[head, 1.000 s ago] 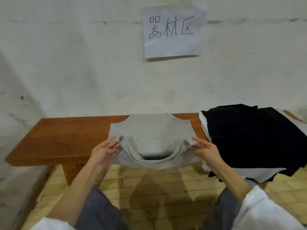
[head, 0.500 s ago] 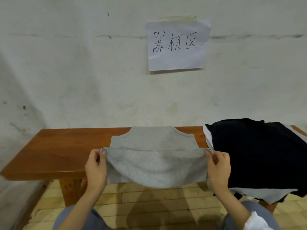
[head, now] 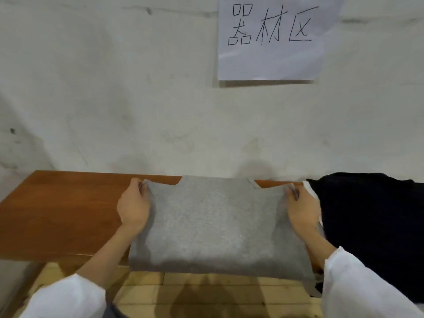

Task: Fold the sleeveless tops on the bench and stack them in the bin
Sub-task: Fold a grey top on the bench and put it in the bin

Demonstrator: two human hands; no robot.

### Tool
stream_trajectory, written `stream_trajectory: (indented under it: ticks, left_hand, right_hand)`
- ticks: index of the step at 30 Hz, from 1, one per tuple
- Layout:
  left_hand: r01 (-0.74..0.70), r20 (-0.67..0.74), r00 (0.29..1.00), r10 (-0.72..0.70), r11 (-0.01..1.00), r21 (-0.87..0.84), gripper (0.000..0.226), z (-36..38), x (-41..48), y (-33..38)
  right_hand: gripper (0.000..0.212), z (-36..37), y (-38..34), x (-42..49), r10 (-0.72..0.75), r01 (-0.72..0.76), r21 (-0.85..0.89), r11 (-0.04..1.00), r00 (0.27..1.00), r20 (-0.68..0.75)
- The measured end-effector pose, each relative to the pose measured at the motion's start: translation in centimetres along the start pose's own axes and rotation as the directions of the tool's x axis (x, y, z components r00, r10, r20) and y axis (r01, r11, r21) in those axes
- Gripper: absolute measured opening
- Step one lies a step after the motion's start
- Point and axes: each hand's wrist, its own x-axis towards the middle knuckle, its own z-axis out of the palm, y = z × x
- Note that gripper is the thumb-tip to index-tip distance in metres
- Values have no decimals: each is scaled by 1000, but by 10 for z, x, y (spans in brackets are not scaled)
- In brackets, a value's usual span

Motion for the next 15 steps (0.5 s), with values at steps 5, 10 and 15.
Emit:
stream_trajectory:
  ticks: [5,10,15]
  left_hand:
    - [-131,46,991,124,974,187,17,18,-2,-12]
    - [-72,99,994,52,975,208,34,6,-8,2]
    - [-403,357,880,314,891,209,67,-6,-72,18]
  right_hand:
    - [35,19,21,1,-38,39,-184,982,999,14]
    - [32,17,7,-7,-89,83,-261,962,996,-13]
    - [60,11,-12,-77,-323,383,-237,893,912,254]
